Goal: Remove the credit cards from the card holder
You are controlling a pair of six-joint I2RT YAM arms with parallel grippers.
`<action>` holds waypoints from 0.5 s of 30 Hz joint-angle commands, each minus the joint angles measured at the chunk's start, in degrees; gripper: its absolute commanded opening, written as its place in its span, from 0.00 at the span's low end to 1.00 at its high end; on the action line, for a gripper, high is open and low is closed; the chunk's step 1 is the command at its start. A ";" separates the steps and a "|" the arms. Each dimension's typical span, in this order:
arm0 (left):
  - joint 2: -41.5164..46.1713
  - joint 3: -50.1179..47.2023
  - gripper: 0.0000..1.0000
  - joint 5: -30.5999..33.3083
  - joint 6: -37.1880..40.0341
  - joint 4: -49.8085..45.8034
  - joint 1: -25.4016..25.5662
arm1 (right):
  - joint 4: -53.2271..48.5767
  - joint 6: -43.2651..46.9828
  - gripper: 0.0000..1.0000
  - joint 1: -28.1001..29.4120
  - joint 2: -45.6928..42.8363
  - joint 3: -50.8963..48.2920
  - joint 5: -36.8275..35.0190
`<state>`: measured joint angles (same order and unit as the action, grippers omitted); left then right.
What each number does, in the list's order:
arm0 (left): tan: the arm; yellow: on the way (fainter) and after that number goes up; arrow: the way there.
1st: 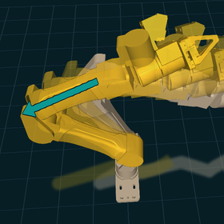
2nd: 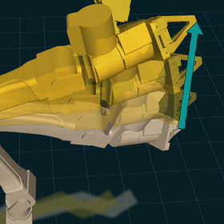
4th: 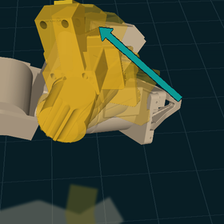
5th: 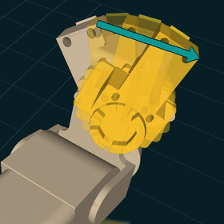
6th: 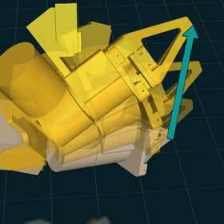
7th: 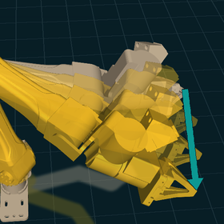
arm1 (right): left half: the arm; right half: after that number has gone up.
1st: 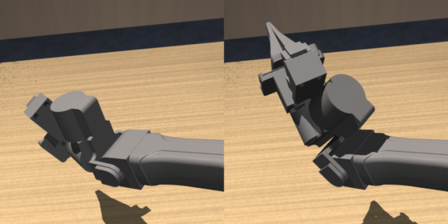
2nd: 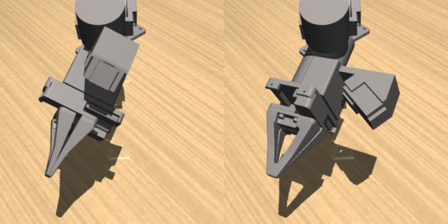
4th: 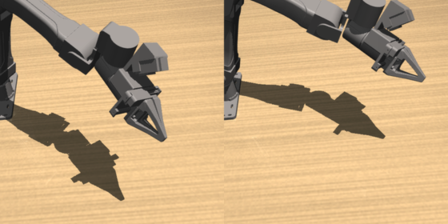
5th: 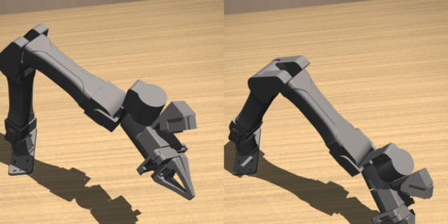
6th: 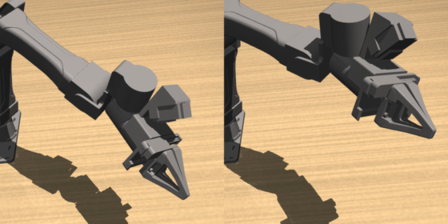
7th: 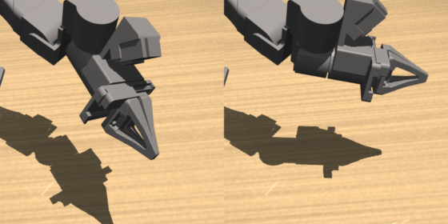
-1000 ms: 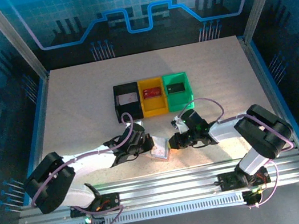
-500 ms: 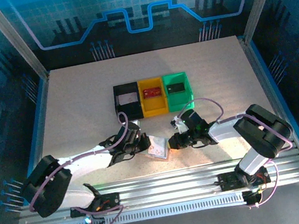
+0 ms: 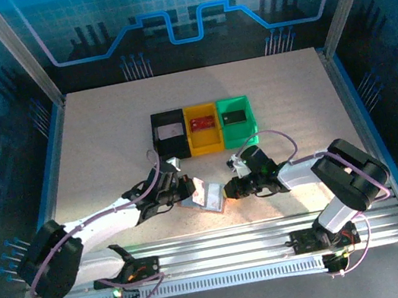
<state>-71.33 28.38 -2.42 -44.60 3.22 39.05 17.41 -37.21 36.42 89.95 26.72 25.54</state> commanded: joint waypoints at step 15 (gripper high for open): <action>12.18 -5.58 0.00 -3.09 -3.05 1.79 -0.56 | -11.11 3.28 0.39 1.10 -16.31 3.62 -2.12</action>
<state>-61.34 24.32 -3.53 -45.65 3.29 38.87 7.44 -34.02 36.86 77.21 29.06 22.94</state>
